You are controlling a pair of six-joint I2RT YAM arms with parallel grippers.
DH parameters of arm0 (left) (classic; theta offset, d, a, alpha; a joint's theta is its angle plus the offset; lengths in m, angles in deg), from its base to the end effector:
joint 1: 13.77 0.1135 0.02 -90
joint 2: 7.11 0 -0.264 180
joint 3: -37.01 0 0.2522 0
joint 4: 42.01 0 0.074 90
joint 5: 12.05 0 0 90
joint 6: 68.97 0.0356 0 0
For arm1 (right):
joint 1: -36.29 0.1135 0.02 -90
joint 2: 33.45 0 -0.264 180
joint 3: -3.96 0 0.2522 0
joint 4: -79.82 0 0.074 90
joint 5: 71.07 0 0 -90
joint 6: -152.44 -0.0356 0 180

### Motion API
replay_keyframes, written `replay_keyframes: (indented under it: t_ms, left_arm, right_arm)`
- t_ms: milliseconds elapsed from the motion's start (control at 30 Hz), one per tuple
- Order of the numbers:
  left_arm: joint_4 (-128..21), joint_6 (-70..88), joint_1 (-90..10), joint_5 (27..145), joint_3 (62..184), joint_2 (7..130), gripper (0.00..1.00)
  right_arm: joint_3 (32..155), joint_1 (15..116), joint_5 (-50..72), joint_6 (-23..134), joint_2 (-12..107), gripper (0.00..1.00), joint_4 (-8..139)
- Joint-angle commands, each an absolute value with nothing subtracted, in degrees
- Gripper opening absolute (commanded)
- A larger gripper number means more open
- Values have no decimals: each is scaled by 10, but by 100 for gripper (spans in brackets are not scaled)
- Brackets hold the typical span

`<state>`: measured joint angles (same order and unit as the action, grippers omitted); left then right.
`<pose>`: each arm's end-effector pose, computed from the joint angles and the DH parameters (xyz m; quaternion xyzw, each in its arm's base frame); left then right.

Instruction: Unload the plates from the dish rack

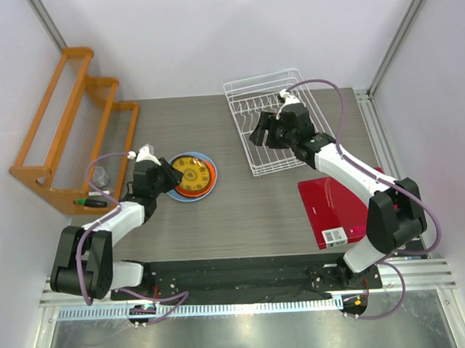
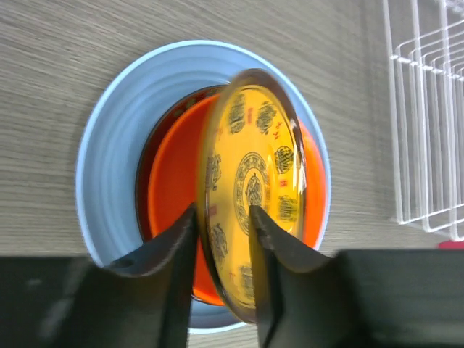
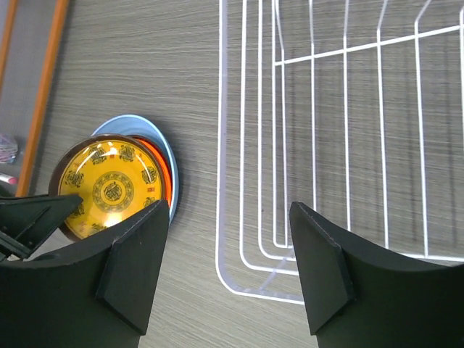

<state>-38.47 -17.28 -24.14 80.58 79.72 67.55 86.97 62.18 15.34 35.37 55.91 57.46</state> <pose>0.2560 -0.0485 0.1825 -0.1959 0.8362 -0.2289 0.4582 0.3263 0.1608 0.2970 -0.0071 0.8600 0.2513 0.4440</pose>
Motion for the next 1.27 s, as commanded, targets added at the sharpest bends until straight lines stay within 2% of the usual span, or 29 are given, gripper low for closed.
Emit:
replay_keyframes:
  t_ms: [0,167,233,500,767,867,967,1233]
  left_arm:
    - [-378,-158,-241,798,805,677,48]
    - [-400,-149,-240,789,815,663,61]
    - [-415,-142,-240,785,821,653,99]
    - [-483,-124,-241,768,873,612,99]
    - [-530,-77,-241,739,930,573,99]
    - [-523,-67,-241,728,933,573,99]
    - [-512,-51,-241,714,930,574,99]
    - [-430,9,-241,685,884,591,99]
  right_arm:
    - [865,611,173,371,528,73,587]
    - [852,592,208,389,514,74,584]
    - [844,589,229,397,506,74,582]
    - [812,557,303,441,474,78,578]
    - [728,558,483,517,407,88,643]
    - [671,557,519,521,377,91,695]
    - [589,557,561,536,347,100,782]
    - [430,557,650,592,353,100,1016]
